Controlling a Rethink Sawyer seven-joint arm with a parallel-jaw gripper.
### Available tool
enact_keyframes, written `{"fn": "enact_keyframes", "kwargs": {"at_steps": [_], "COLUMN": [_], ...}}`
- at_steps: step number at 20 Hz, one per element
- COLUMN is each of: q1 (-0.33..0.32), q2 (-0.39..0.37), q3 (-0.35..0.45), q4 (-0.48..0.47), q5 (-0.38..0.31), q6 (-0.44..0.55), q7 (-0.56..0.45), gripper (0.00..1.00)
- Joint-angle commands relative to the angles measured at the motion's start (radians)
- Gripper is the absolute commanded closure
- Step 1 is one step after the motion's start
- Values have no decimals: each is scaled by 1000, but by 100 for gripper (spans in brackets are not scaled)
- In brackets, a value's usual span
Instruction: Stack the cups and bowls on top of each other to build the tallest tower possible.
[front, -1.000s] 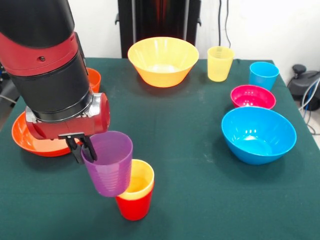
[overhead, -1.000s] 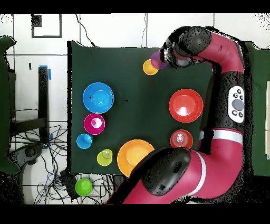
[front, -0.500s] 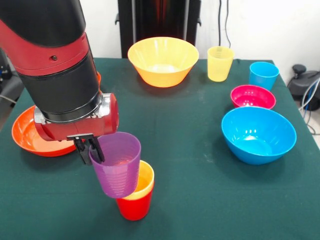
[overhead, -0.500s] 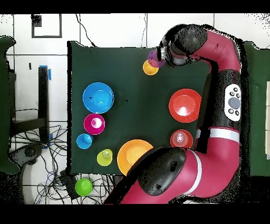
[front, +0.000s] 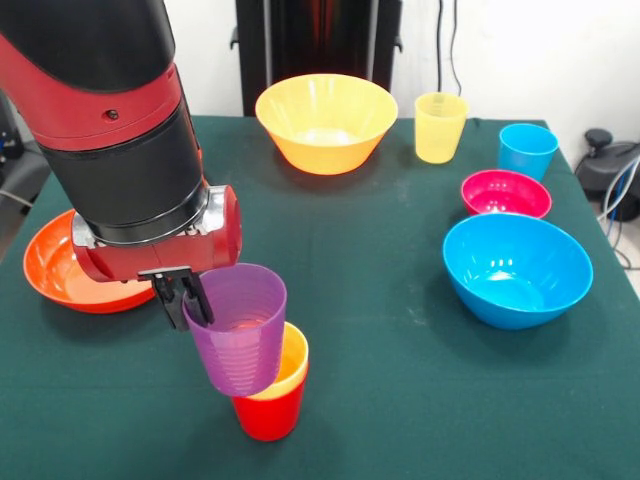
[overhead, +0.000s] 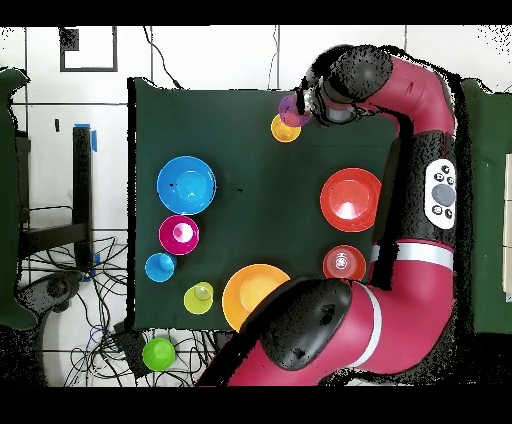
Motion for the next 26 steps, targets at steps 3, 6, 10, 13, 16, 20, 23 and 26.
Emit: {"fn": "enact_keyframes", "kwargs": {"at_steps": [3, 6, 10, 13, 16, 20, 23, 26], "q1": [24, 23, 27, 32, 34, 37, 35, 36], "q2": [-6, -15, -15, -6, -2, 1, 1, 4], "q3": [62, 60, 60, 62, 63, 64, 64, 66], "q4": [17, 28, 17, -6, -17, -31, -28, -36], "q5": [-17, -10, -8, -9, -5, -1, 3, 1], "q6": [55, 76, 98, 119, 147, 181, 184, 191], "q7": [-191, -185, -175, -168, -156, -142, -138, -137], "gripper": [100, 100, 100, 100, 100, 100, 100, 100]}}
